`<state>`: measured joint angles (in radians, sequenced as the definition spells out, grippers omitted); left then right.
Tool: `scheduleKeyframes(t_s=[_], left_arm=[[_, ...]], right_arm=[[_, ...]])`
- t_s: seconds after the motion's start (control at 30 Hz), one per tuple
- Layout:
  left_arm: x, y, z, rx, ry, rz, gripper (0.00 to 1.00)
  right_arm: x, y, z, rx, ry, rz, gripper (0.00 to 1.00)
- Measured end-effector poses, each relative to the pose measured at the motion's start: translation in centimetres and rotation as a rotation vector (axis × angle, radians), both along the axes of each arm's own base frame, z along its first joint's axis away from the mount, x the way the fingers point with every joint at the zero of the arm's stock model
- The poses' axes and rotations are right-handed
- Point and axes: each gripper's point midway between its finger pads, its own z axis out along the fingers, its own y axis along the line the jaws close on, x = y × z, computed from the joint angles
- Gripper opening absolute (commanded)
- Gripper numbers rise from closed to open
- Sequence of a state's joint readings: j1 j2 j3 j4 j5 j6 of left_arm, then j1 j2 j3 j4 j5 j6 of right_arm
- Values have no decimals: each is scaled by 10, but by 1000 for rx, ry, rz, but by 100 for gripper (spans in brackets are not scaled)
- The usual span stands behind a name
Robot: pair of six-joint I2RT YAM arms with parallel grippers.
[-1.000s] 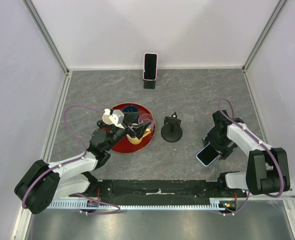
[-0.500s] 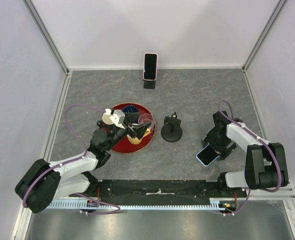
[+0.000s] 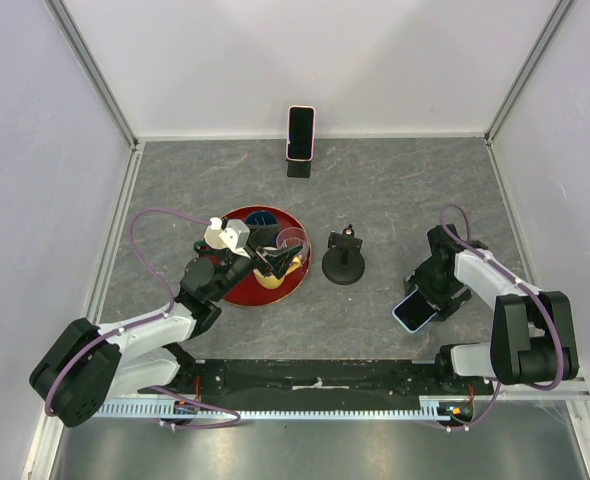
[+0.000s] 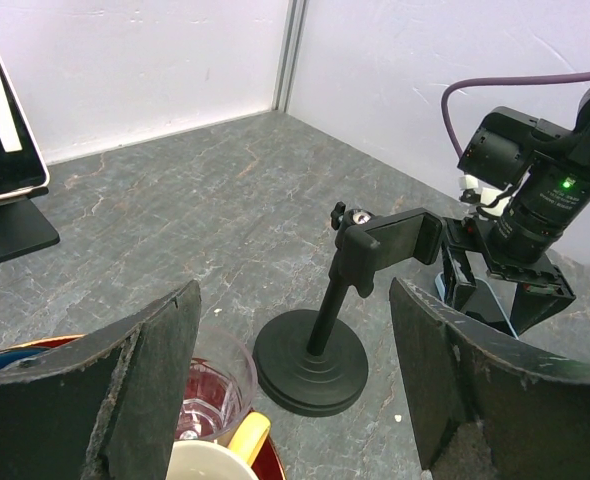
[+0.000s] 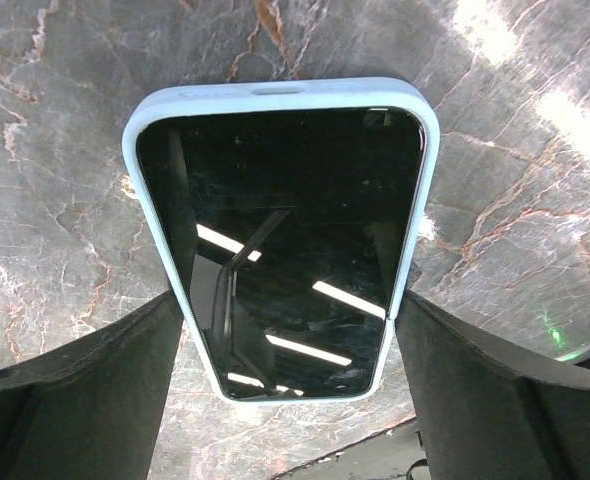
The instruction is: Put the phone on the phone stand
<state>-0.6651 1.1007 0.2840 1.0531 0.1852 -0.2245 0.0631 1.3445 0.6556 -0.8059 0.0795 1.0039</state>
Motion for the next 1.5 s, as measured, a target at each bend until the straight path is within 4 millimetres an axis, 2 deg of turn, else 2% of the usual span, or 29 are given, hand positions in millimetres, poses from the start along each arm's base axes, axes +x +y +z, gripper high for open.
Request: scheduleKeyframes(t_s=[0.23,0.4,0.43,0.5,0.53,0.6,0.63,0.83,1.0,1.07,1.17,1.33,1.5], left_arm=[[0,-1,-2,4,6,-1,82],[0,-1,-2,3,6,-1,82],[1,-1,-2,3,6,-1,82],[0,0,-2,2,4,-1,82],[0,0,-1,1,3,0,82],[0,0,0,-2,0,0,82],[0,0,0,-2,0,0,82],[0,0,-1,0,2,-1,81],[0,-1,-1,0,4,-2,81],[0,0,-1,-1,3,-1,81],[-1,1,4,-10,-7,0,81],[-5,3,15,-33,-25,-2,82],[-7,3,17,-57,17,-13,82]], right_arm=[[-2,1,-3,5,20,-24,75],[0,1,1,-4,-30,-42,46],[0,0,1,-5,-40,-45,36],[0,0,3,-9,-57,-52,27],[1,0,3,-13,-62,-52,17],[1,-1,3,-18,-67,-52,8],[1,-1,3,-20,-68,-50,0],[2,-1,4,-20,-92,-22,0],[9,-1,15,-16,-223,75,0],[18,2,29,-5,-311,124,0],[38,6,59,-5,-486,227,0],[69,18,121,-23,-731,444,0],[88,40,177,-57,-911,684,0]])
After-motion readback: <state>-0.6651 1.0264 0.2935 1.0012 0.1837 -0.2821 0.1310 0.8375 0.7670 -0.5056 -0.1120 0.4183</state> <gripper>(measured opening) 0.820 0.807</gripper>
